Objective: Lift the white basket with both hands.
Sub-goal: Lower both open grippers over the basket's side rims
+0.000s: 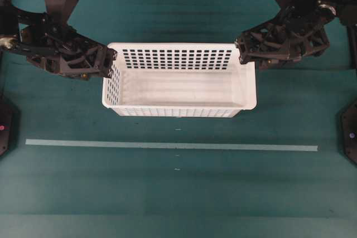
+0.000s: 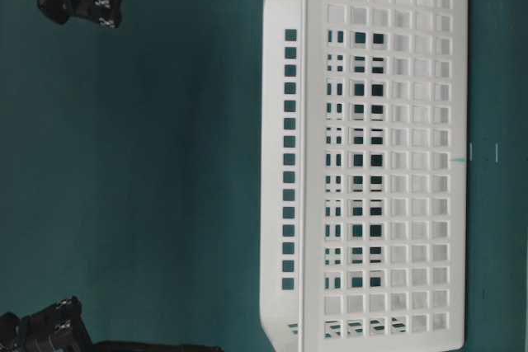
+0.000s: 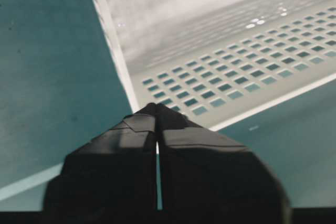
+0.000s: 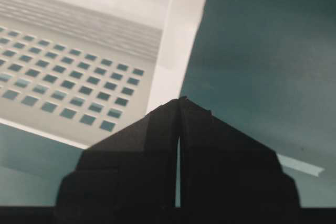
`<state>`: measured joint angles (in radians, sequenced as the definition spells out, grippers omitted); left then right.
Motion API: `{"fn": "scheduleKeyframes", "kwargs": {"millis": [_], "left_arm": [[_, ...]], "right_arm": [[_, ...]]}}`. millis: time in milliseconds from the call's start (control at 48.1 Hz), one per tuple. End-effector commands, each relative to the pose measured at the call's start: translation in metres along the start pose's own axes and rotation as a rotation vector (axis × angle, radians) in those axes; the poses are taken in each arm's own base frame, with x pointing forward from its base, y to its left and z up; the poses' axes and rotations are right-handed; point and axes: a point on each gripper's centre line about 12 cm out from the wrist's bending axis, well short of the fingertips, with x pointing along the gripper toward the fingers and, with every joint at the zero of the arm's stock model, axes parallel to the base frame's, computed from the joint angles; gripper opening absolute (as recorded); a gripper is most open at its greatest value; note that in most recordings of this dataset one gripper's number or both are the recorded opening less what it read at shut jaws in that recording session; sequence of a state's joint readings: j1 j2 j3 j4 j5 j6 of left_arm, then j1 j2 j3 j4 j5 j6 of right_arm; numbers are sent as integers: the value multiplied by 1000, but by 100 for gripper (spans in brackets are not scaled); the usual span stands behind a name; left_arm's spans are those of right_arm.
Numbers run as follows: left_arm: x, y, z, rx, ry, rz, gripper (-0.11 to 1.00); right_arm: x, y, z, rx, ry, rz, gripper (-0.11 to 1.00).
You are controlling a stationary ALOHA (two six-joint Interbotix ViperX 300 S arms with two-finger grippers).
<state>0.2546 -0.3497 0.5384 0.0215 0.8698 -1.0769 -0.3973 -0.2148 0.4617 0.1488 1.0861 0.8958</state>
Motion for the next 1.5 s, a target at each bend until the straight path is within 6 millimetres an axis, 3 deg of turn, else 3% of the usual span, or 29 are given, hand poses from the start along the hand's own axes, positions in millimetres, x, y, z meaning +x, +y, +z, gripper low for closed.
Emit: {"fn": "scheduleKeyframes", "kwargs": {"millis": [0, 104, 229, 374, 478, 582, 1268, 1476], "left_arm": [[-5, -3, 3, 3, -19, -21, 8], [-3, -4, 4, -3, -24, -32, 25], [-2, -2, 3, -5, -21, -27, 61], [-1, -2, 2, 0, -21, -27, 96], [0, -1, 2, -2, -20, -24, 94], [2, -2, 3, -8, -20, -24, 94], [22, -2, 4, -72, 2, 18, 94], [46, 12, -4, -93, 33, 81, 94]], "right_arm": [[-1, 3, 0, -6, -10, 13, 5], [0, 4, 2, -5, -20, 25, 10], [1, 6, 6, -3, -54, 65, 21], [2, 9, 10, 5, -86, 105, 56], [8, 3, 6, 20, -46, 57, 84], [15, 0, 4, 46, -2, 3, 99], [30, -4, 5, 182, 29, -56, 96], [48, -7, 3, 198, 25, -56, 96]]}}
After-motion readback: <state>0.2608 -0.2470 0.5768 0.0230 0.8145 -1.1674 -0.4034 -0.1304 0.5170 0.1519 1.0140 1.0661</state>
